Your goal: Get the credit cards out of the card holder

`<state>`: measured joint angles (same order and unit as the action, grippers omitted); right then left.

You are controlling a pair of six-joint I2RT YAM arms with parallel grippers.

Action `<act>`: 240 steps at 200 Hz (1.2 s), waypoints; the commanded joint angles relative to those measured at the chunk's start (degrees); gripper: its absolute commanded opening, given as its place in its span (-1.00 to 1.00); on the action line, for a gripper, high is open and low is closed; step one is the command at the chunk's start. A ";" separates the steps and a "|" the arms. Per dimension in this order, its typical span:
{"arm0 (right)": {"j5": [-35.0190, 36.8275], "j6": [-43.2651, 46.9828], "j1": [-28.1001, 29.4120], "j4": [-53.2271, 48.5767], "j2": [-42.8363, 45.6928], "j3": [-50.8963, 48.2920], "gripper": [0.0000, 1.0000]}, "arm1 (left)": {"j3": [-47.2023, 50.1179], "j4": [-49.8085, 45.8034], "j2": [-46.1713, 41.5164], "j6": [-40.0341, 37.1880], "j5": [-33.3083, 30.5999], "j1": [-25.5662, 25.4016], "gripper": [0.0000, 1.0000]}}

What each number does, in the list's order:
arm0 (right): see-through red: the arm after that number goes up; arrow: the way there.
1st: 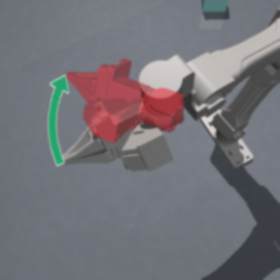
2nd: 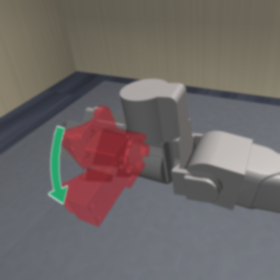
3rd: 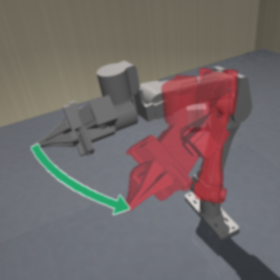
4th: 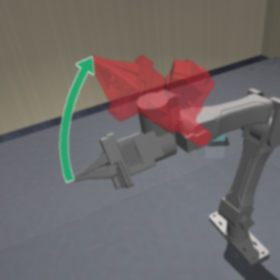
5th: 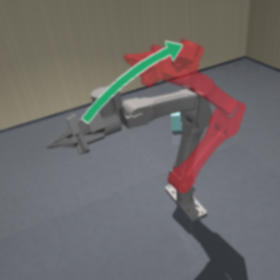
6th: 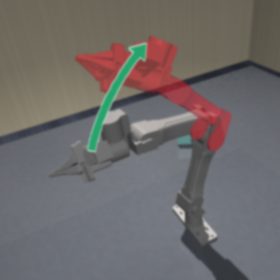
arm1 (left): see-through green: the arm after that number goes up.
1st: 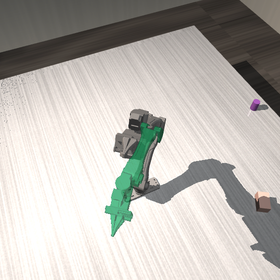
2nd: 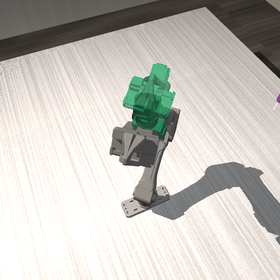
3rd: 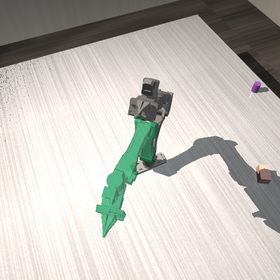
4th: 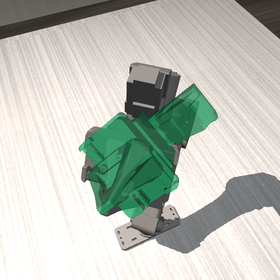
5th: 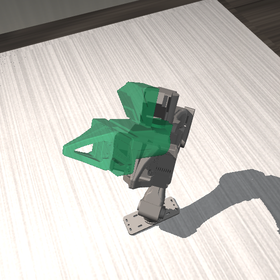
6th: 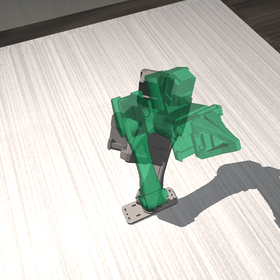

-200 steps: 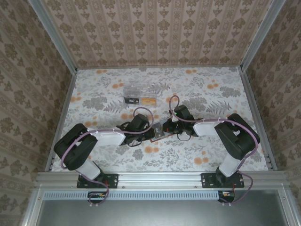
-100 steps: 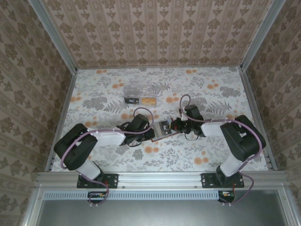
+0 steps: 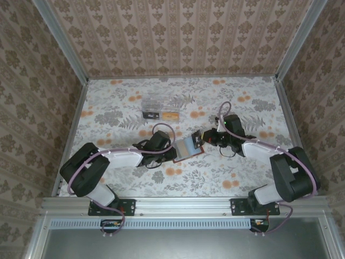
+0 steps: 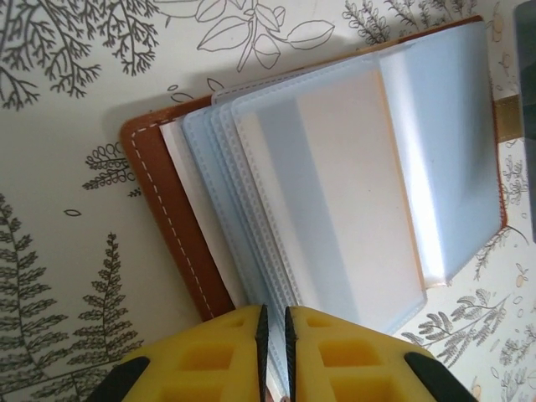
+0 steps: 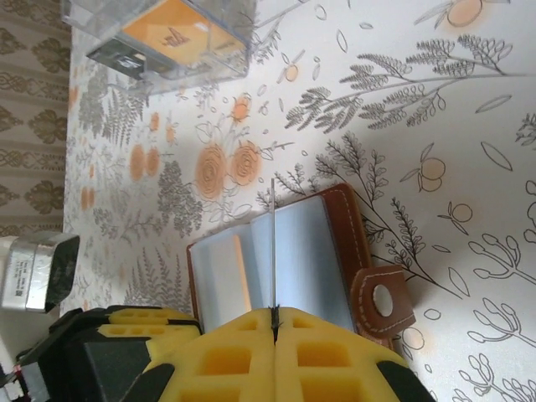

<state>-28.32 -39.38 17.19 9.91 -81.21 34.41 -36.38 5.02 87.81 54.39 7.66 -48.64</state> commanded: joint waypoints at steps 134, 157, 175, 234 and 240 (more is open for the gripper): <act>13.70 28.61 16.92 -29.21 -7.12 35.95 -1.00 | 1.76 -35.86 -59.27 -3.51 -23.08 3.11 1.00; 14.38 33.00 18.94 -30.45 -14.21 44.36 -1.00 | 3.00 -40.54 -67.74 -2.90 -24.38 3.54 1.00; 15.20 37.49 20.30 -30.63 -19.06 50.01 -1.00 | 3.42 -43.97 -72.77 -2.71 -24.84 3.68 1.00; 19.72 53.82 23.92 -38.55 -35.61 71.10 -1.00 | 1.23 -51.59 -79.39 -3.59 -26.29 3.73 1.00; 20.31 55.34 24.14 -39.56 -37.30 73.39 -1.00 | 0.70 -52.12 -79.61 -3.72 -26.30 3.77 1.00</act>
<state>-11.97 6.39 40.34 -23.27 -112.99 100.12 -33.76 -42.39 9.41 51.99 -17.10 -45.28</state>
